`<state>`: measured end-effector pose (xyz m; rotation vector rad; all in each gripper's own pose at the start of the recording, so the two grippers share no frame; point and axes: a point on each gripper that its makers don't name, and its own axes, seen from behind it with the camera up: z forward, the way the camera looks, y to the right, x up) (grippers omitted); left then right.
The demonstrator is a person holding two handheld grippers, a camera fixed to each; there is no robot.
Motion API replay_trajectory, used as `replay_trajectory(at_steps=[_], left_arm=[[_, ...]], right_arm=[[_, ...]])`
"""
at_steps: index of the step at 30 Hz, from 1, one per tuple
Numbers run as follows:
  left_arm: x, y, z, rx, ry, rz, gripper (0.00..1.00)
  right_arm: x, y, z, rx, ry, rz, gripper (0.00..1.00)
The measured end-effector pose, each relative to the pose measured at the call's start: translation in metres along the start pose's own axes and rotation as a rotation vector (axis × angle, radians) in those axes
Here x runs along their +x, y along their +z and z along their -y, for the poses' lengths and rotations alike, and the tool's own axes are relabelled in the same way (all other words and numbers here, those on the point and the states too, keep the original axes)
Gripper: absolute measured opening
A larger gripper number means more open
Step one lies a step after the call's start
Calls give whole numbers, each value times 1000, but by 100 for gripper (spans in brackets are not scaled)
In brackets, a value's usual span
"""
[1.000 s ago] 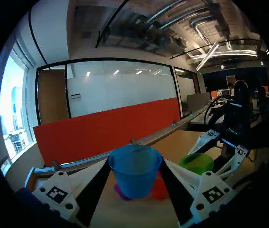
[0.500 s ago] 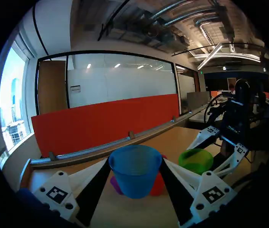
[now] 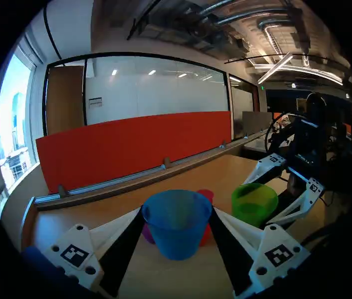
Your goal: Pour water
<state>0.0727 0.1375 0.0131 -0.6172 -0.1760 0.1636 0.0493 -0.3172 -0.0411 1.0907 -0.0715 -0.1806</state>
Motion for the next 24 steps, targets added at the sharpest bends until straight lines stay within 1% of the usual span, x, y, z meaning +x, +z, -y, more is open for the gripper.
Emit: replay_trajectory(at_steps=[9,17,24], left_arm=[[-19,7,-1,-14,5,67,87],[-33,11,-2,-18,25,112,87],[-43,15,-2,-23,32,144,87]], right_arm=[[-10,-5,-3,13,25,45,91],[-19,-8,-8,12,20,88,91],[-23,-10,-13,6,29,106,91]])
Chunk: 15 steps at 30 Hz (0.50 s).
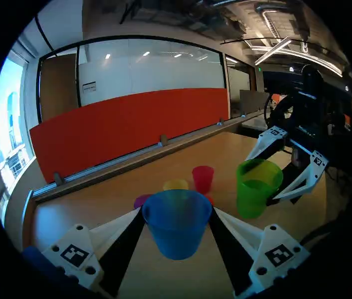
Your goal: Pour water
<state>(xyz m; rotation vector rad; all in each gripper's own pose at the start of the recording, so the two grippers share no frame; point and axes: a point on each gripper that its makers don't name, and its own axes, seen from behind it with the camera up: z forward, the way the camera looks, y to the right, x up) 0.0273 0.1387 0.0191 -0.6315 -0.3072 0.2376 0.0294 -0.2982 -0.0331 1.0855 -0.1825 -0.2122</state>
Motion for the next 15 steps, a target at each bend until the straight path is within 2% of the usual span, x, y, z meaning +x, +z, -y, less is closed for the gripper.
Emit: replay_trajectory(at_steps=[15], left_arm=[[-17,8,-3,-13,26,58,87]], right_arm=[[-17,-4,-8,-2,2,59,91]])
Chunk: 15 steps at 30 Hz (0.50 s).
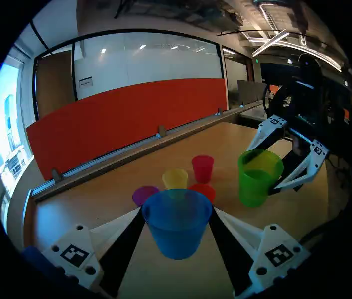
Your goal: Pour water
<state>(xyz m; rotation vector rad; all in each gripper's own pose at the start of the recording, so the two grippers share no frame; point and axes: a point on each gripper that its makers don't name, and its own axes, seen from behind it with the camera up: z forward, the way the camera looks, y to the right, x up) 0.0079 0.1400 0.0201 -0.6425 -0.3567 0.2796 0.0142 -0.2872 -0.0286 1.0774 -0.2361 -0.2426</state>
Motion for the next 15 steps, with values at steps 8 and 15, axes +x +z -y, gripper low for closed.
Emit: replay_trajectory(at_steps=[8,15], left_arm=[[-10,4,-1,-6,9,33,87],[-19,8,0,0,34,59,87]], right_arm=[[-8,-2,-2,3,5,26,91],[-20,-1,-3,10,7,54,91]])
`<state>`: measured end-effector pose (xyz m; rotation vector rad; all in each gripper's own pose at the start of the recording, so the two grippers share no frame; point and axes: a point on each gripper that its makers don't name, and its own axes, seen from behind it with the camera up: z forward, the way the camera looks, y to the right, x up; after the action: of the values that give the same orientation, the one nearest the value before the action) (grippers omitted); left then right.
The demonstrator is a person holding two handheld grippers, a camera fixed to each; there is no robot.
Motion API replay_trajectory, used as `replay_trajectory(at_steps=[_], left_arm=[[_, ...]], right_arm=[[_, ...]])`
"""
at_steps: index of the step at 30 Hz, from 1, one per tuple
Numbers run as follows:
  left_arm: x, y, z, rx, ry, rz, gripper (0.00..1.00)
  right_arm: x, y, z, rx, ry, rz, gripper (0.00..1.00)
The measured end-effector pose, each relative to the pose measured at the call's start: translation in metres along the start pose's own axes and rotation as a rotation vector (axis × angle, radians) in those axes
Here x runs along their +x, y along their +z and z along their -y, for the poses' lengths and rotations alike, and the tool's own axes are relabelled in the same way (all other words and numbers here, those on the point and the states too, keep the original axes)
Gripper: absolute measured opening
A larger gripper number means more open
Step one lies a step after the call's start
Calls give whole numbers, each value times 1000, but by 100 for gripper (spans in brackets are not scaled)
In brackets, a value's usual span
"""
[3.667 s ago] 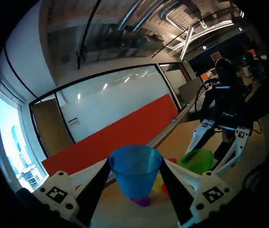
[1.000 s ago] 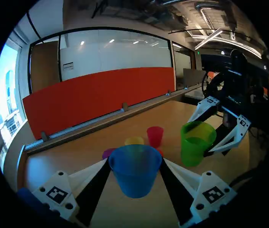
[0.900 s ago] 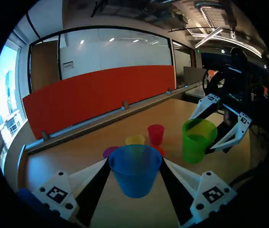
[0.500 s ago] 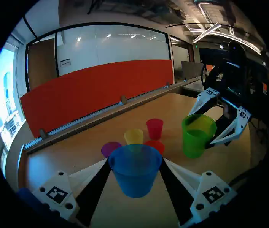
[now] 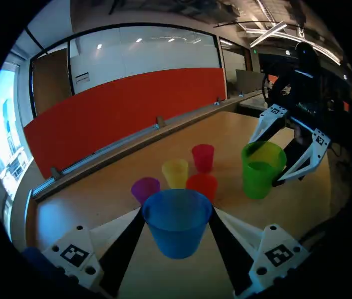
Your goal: Pour water
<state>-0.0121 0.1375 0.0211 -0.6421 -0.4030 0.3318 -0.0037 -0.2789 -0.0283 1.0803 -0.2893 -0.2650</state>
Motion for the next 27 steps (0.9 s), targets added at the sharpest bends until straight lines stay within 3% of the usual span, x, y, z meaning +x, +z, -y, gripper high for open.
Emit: replay_trajectory(at_steps=[27], left_arm=[[-27,19,-4,-17,26,70,87]], right_arm=[[-36,9,-3,14,14,89,91]])
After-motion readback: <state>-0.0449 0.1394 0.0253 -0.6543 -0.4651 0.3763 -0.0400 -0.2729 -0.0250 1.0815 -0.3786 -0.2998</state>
